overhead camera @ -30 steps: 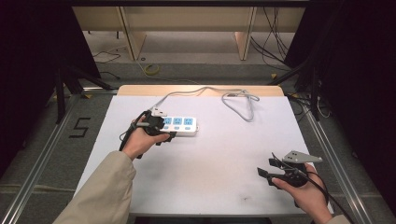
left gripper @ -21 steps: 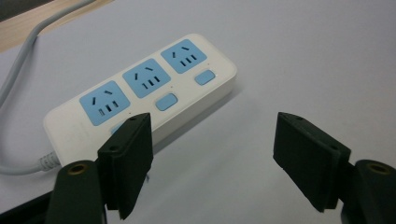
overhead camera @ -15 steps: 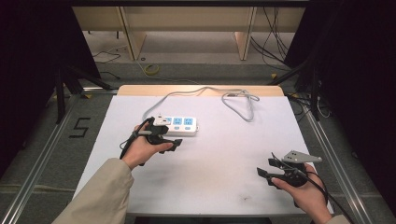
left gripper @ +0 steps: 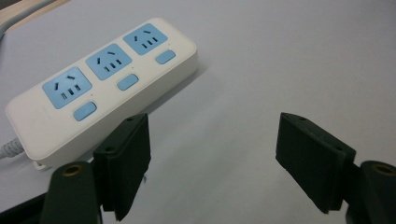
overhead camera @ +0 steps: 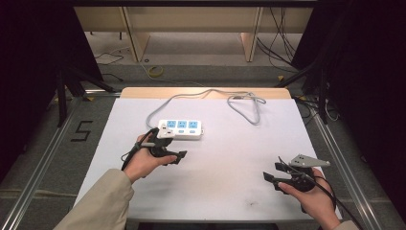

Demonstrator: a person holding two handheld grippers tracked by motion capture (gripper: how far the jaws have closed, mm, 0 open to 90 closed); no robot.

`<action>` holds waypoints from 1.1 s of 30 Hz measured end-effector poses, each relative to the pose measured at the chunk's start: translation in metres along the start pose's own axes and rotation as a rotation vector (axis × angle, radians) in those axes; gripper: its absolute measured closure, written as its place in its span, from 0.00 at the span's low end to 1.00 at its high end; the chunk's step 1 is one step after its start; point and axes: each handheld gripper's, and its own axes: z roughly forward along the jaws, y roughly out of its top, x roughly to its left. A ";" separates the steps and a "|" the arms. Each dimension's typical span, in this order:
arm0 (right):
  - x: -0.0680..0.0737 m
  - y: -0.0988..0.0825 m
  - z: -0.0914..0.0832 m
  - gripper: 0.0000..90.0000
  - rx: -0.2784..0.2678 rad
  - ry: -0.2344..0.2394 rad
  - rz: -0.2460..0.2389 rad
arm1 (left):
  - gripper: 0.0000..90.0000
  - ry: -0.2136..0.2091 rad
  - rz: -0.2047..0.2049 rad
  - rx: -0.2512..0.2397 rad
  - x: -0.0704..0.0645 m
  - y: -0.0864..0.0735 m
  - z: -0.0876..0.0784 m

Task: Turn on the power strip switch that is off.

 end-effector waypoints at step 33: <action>0.002 0.000 0.002 0.39 -0.013 0.018 0.008 | 0.25 -0.010 0.018 -0.078 -0.006 -0.028 -0.021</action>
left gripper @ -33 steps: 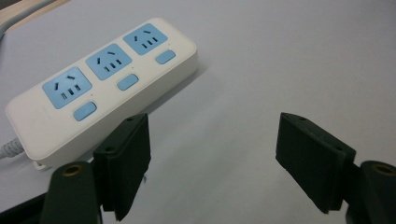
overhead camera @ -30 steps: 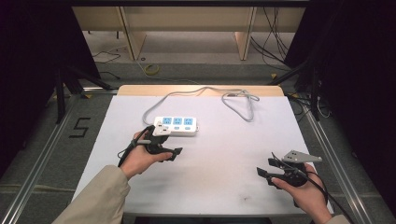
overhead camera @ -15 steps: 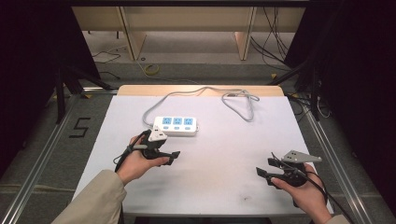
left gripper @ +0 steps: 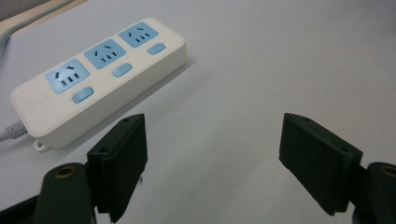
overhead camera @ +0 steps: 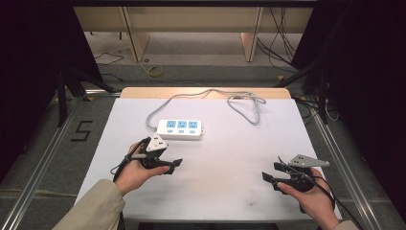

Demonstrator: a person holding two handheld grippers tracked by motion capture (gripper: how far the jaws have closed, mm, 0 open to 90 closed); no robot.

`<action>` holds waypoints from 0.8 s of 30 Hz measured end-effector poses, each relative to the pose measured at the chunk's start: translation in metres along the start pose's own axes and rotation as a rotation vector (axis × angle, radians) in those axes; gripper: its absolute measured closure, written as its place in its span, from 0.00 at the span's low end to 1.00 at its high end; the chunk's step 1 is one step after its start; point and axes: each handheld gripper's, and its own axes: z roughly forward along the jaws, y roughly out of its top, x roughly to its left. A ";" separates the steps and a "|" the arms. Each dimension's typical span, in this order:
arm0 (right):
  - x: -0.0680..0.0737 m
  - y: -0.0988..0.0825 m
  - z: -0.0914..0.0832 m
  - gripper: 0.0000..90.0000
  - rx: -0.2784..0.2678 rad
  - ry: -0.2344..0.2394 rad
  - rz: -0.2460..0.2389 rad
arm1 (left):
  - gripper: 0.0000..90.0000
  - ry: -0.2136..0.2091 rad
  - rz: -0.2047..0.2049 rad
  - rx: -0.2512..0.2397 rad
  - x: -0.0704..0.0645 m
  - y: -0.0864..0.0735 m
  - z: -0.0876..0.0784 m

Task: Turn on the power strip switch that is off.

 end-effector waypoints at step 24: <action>-0.005 -0.006 -0.004 0.36 0.011 0.001 -0.014 | 0.25 0.029 0.002 0.002 0.004 -0.036 -0.025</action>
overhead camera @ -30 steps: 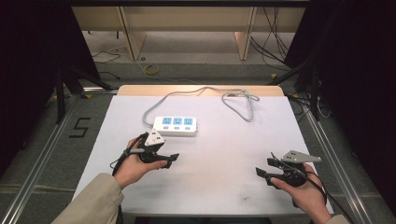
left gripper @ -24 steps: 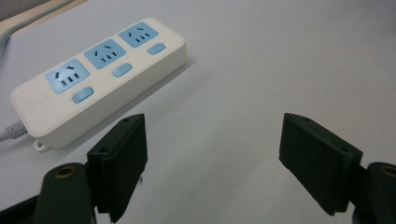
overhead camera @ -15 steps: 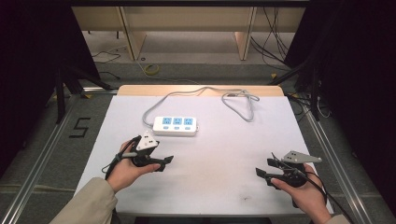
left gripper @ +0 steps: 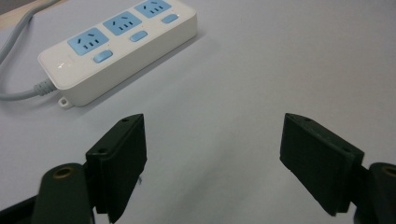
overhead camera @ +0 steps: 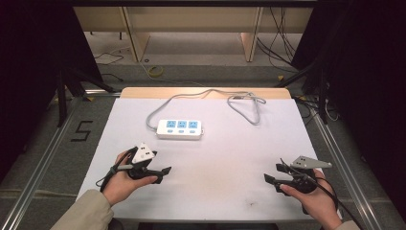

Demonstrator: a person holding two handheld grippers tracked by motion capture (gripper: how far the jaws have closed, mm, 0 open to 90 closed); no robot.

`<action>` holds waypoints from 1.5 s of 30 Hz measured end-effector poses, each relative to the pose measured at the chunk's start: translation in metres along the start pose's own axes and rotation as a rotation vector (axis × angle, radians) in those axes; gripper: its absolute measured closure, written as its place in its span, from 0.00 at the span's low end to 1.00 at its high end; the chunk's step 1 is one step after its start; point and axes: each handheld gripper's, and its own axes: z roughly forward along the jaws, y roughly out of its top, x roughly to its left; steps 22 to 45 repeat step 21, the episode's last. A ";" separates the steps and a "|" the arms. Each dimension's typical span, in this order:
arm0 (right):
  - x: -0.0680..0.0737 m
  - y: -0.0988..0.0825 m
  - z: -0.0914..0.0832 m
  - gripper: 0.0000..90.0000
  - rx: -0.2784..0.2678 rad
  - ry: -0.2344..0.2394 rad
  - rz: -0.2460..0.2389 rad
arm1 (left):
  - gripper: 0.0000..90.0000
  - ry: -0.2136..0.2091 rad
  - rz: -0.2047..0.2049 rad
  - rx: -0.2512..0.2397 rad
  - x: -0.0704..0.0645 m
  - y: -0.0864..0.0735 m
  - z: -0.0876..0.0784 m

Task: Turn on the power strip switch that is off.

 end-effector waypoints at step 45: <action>-0.003 -0.002 -0.006 0.36 -0.015 -0.018 -0.002 | 0.25 0.032 0.011 0.020 0.003 -0.011 -0.005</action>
